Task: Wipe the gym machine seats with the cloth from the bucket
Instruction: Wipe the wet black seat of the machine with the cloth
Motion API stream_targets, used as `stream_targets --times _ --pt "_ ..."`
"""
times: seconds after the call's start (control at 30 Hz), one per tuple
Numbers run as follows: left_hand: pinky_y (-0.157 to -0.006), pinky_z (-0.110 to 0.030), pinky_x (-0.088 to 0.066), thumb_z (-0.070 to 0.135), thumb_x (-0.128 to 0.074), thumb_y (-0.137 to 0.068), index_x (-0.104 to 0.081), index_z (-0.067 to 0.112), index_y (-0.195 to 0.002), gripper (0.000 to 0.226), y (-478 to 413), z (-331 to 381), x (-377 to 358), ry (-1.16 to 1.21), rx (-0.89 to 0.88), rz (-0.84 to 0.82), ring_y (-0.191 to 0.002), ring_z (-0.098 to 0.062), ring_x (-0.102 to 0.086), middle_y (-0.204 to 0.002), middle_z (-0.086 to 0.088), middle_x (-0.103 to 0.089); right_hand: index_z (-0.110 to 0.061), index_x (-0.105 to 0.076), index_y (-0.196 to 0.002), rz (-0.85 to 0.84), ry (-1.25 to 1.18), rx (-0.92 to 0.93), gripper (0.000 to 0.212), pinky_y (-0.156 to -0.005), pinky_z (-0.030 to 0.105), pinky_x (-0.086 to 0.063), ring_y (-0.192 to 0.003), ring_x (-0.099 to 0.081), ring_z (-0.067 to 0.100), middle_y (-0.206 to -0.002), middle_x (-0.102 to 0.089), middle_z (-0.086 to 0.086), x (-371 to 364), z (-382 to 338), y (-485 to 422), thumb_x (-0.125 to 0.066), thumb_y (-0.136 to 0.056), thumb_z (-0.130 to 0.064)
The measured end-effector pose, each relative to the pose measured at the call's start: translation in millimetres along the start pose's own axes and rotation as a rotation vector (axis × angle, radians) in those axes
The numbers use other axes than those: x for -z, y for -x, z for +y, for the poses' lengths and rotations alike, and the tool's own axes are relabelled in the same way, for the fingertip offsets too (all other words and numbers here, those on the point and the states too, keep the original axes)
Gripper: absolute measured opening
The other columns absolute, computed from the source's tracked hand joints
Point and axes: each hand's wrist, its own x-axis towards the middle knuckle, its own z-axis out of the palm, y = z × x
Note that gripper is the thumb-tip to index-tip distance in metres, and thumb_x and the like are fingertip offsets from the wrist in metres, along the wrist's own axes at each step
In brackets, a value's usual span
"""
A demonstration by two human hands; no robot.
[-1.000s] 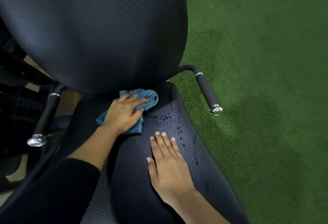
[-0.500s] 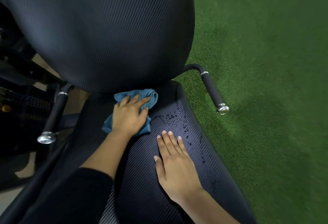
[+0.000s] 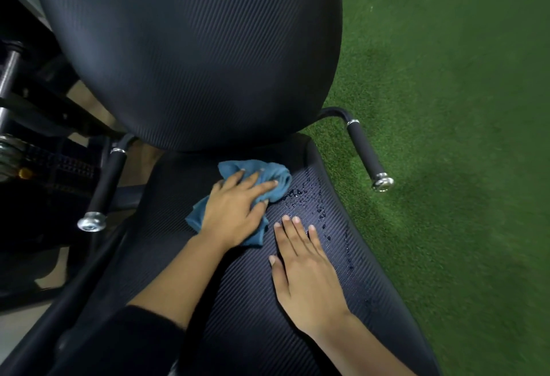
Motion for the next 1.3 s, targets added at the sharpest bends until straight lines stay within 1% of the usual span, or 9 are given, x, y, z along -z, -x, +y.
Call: stream_targets --times 0.13,0.23,0.33,0.53,0.67,0.77,0.97,1.17,1.3 --pt "-0.098 -0.046 -0.037 0.042 -0.037 -0.088 -0.051 0.042 -0.13 0.044 40.5 -35.0 9.2 0.05 -0.142 0.007 -0.131 -0.025 -0.042 -0.139 0.007 -0.05 -0.007 -0.044 -0.14 -0.015 -0.005 0.001 0.052 -0.112 0.037 -0.013 -0.14 -0.031 0.02 -0.147 -0.041 0.008 0.6 1.2 0.2 -0.032 -0.097 -0.034" --pt "-0.096 -0.048 -0.038 0.044 -0.036 -0.085 -0.056 0.039 -0.126 0.046 18.7 -53.5 9.1 0.038 0.042 0.078 -0.127 -0.031 -0.046 -0.134 -0.003 -0.056 -0.008 -0.046 -0.139 -0.015 0.008 0.001 0.052 -0.111 0.036 -0.014 -0.139 -0.032 0.02 -0.146 -0.042 0.008 0.7 0.7 0.5 -0.033 -0.096 -0.034" --pt "-0.102 -0.046 -0.03 0.043 -0.042 -0.09 -0.052 0.04 -0.13 0.042 -20.4 -27.8 0.3 -0.019 0.245 0.082 -0.133 -0.029 -0.037 -0.141 -0.002 -0.049 -0.007 -0.045 -0.14 -0.009 0.001 0.003 0.052 -0.111 0.035 -0.013 -0.14 -0.031 0.02 -0.147 -0.04 0.008 -0.5 0.4 0.8 -0.031 -0.097 -0.034" --pt "-0.101 -0.046 -0.032 0.044 -0.035 -0.086 -0.051 0.043 -0.13 0.046 27.6 -30.5 5.2 0.08 -0.108 -0.002 -0.135 -0.023 -0.037 -0.141 0.005 -0.049 -0.008 -0.042 -0.141 -0.013 -0.022 0.0 0.052 -0.113 0.035 -0.011 -0.14 -0.028 0.019 -0.148 -0.038 0.007 0.3 1.4 0.5 -0.031 -0.097 -0.034" --pt "-0.1 -0.047 -0.035 0.049 -0.033 -0.083 -0.055 0.041 -0.127 0.05 20.6 -70.6 14.2 0.066 0.12 0.078 -0.132 -0.028 -0.041 -0.137 -0.003 -0.053 -0.009 -0.042 -0.141 -0.022 -0.009 -0.001 0.052 -0.112 0.035 -0.012 -0.14 -0.029 0.019 -0.148 -0.039 0.007 -0.3 0.8 0.3 -0.031 -0.097 -0.035" --pt "-0.105 -0.046 -0.029 0.05 -0.031 -0.083 -0.052 0.04 -0.13 0.053 -13.7 -47.3 8.8 0.021 0.269 0.068 -0.135 -0.028 -0.035 -0.142 -0.003 -0.047 -0.009 -0.043 -0.14 -0.007 -0.005 -0.006 0.052 -0.112 0.035 -0.012 -0.14 -0.029 0.019 -0.148 -0.039 0.006 -0.2 0.6 0.2 -0.031 -0.097 -0.035" --pt "-0.099 -0.049 -0.036 0.046 -0.035 -0.088 -0.052 0.04 -0.131 0.046 39.4 -31.0 4.7 0.05 -0.068 0.028 -0.134 -0.026 -0.039 -0.14 0.003 -0.05 -0.009 -0.042 -0.141 -0.02 -0.024 -0.014 0.052 -0.113 0.034 -0.01 -0.141 -0.027 0.018 -0.149 -0.037 0.006 0.1 0.8 -0.1 -0.032 -0.097 -0.035" --pt "-0.103 -0.046 -0.03 0.052 -0.028 -0.084 -0.054 0.038 -0.129 0.054 12.8 -31.6 10.6 0.008 0.25 0.081 -0.134 -0.026 -0.037 -0.141 0.001 -0.049 -0.009 -0.039 -0.143 -0.028 -0.033 -0.006 0.054 -0.113 0.034 -0.009 -0.142 -0.025 0.018 -0.15 -0.035 0.006 -1.5 0.3 0.4 -0.028 -0.097 -0.036" --pt "-0.106 -0.045 -0.024 0.05 -0.03 -0.083 -0.049 0.042 -0.132 0.053 14.4 7.8 0.3 0.02 0.152 0.013 -0.138 -0.023 -0.029 -0.146 0.005 -0.042 -0.009 -0.036 -0.144 -0.016 -0.086 0.003 0.055 -0.115 0.032 -0.004 -0.143 -0.019 0.016 -0.152 -0.032 0.005 0.3 1.1 -0.1 -0.026 -0.097 -0.036"
